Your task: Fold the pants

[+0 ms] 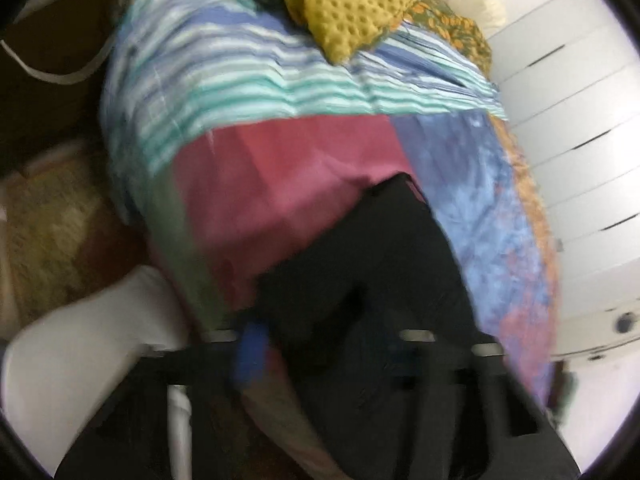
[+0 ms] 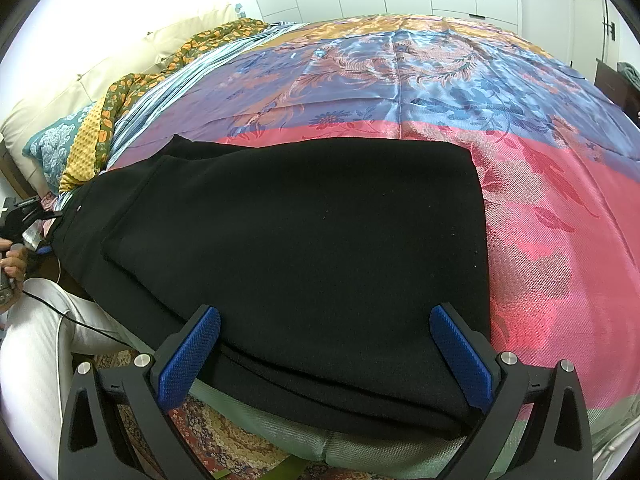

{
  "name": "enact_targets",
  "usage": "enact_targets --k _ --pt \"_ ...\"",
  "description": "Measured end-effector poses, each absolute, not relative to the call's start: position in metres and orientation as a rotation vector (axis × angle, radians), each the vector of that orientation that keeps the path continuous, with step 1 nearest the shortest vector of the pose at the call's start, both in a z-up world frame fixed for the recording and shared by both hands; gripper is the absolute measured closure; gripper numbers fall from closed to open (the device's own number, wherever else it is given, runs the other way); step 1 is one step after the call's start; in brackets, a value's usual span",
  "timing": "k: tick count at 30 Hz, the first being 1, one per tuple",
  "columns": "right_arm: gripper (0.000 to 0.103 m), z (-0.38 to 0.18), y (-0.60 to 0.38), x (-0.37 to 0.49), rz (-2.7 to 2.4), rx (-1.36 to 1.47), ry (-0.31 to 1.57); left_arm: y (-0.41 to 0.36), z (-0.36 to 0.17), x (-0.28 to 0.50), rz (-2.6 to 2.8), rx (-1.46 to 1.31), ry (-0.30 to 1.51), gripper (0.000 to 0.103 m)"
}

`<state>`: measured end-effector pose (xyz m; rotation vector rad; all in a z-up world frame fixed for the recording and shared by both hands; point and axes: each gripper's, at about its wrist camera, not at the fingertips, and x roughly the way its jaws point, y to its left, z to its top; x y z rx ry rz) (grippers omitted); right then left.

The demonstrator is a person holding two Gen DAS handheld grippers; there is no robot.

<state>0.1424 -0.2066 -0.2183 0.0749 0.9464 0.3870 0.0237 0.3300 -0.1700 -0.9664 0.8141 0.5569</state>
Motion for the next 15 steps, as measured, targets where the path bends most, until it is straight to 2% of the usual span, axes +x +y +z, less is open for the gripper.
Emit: enact_targets --k 2,4,5,6,8,10,12,15 --pt "0.000 -0.218 -0.207 0.142 0.387 0.074 0.946 0.328 -0.169 0.022 0.555 -0.947 0.796 0.074" --pt "0.000 -0.219 -0.207 0.142 0.386 0.074 0.946 0.329 -0.173 0.023 0.555 -0.927 0.810 0.070" --pt "0.000 -0.219 -0.207 0.142 0.386 0.074 0.946 0.331 -0.178 0.025 0.555 -0.931 0.819 0.063" --pt "0.000 -0.218 -0.206 0.142 0.386 0.072 0.945 0.334 -0.184 0.026 0.552 -0.952 0.825 0.049" --pt "0.000 -0.218 -0.207 0.142 0.386 0.073 0.945 0.339 -0.195 0.027 0.547 -0.995 0.832 0.037" --pt "0.000 -0.218 -0.207 0.142 0.387 0.074 0.945 0.341 -0.198 0.024 0.525 -1.045 0.809 0.057" --pt "0.000 -0.218 -0.207 0.142 0.387 0.073 0.945 0.336 -0.190 0.022 0.541 -1.016 0.794 0.073" --pt "0.000 -0.218 -0.207 0.142 0.385 0.074 0.945 0.322 -0.170 0.022 0.556 -0.916 0.784 0.082"
